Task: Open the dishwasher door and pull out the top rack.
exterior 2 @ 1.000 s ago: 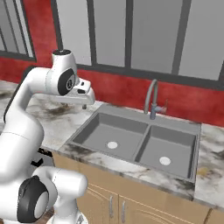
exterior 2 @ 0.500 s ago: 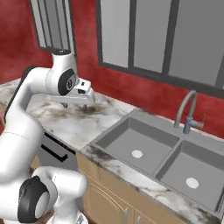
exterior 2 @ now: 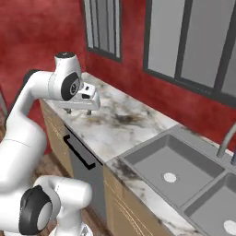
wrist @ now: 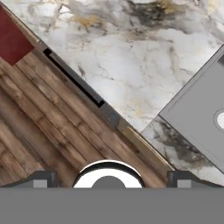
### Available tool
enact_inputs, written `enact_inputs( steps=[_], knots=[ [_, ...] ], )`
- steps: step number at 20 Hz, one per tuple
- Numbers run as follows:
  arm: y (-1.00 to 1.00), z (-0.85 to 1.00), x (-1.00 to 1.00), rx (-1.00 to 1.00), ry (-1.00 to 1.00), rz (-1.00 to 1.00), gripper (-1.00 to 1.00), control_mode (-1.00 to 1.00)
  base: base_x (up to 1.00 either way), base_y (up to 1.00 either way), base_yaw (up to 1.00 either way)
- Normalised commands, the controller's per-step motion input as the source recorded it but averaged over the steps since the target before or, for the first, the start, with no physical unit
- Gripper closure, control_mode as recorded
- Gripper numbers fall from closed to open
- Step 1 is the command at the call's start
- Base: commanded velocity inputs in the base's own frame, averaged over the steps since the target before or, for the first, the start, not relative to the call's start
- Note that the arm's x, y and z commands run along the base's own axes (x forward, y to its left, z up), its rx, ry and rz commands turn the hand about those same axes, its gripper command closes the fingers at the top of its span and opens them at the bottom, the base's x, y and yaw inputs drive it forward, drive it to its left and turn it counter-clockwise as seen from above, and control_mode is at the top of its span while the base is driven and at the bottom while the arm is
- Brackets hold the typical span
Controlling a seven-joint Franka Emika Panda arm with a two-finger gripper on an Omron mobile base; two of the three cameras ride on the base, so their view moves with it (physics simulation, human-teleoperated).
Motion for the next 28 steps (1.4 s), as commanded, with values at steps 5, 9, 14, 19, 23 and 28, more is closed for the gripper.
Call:
enact_inputs(
  steps=[5,9,14,19,23,28],
  knots=[
    [0.0,0.0,0.0,0.0,0.0,0.0,-1.0,1.0,-0.06,-0.05,0.43],
    [0.0,0.0,0.0,0.0,0.0,0.0,-1.0,1.0,-0.1,-0.12,0.42],
    [0.0,0.0,0.0,0.0,0.0,0.0,-1.0,1.0,-0.15,-0.19,0.37],
    [0.0,0.0,0.0,0.0,0.0,0.0,-1.0,1.0,-0.32,-0.29,0.23],
    [0.0,0.0,0.0,0.0,0.0,0.0,-1.0,1.0,-0.49,-0.35,0.14],
    [0.0,0.0,0.0,0.0,0.0,0.0,-1.0,1.0,-0.32,-0.3,0.09]
  ],
)
